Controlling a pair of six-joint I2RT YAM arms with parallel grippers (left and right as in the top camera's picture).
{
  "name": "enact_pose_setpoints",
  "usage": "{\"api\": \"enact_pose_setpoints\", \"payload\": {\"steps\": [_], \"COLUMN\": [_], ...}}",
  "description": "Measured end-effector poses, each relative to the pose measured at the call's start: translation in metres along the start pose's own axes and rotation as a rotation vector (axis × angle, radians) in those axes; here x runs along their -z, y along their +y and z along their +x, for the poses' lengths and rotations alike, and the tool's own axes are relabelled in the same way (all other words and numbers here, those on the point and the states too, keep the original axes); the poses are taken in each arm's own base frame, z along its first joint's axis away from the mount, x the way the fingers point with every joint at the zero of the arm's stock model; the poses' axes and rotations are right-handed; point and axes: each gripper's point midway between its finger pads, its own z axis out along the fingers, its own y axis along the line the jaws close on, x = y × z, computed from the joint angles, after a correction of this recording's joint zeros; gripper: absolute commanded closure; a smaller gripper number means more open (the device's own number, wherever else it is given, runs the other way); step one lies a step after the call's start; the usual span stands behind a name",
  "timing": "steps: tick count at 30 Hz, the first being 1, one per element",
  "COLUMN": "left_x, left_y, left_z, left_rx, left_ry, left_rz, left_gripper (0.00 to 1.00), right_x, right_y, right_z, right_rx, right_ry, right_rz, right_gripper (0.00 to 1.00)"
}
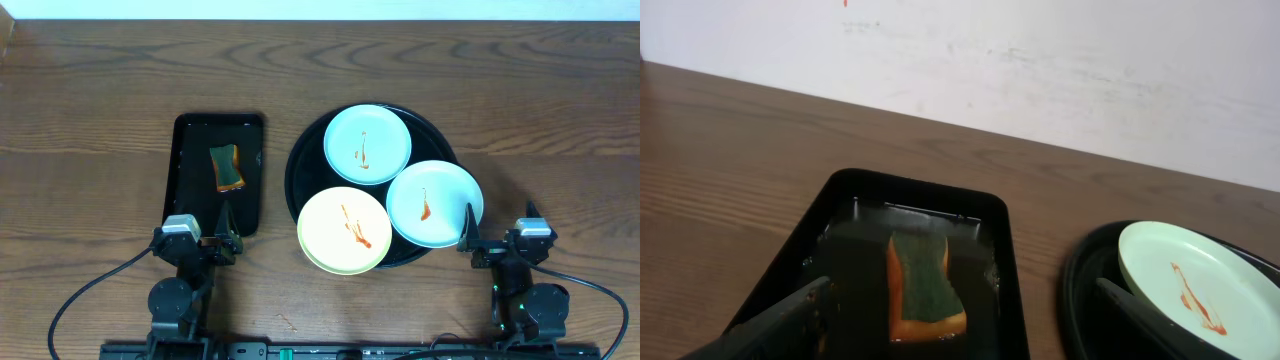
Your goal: Clean dirty plates on tray and stack at the side
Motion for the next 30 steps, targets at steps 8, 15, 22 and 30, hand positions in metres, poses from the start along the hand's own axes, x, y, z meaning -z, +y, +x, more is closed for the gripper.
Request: {"api": "enact_pose_setpoints", "payload": {"steps": [8, 15, 22, 30], "left_x": [0.0000, 0.0000, 0.0000, 0.0000], "left_y": [0.0000, 0.0001, 0.0001, 0.0000], "left_z": [0.0000, 0.0000, 0.0000, -0.0001], "left_rx": [0.000, 0.000, 0.000, 0.004], "left_ry": [0.000, 0.000, 0.000, 0.000], "left_rz": [0.000, 0.000, 0.000, 0.000], "left_gripper": [0.21, 0.21, 0.21, 0.21], "right_x": [0.0000, 0.0000, 0.0000, 0.0000], "right_y": [0.0000, 0.0000, 0.0000, 0.0000], "right_z": [0.0000, 0.0001, 0.0000, 0.0000], "right_rx": [0.000, 0.000, 0.000, 0.000], "right_ry": [0.000, 0.000, 0.000, 0.000], "right_rz": [0.000, 0.000, 0.000, 0.000], "right_gripper": [0.01, 0.01, 0.01, 0.01]}}
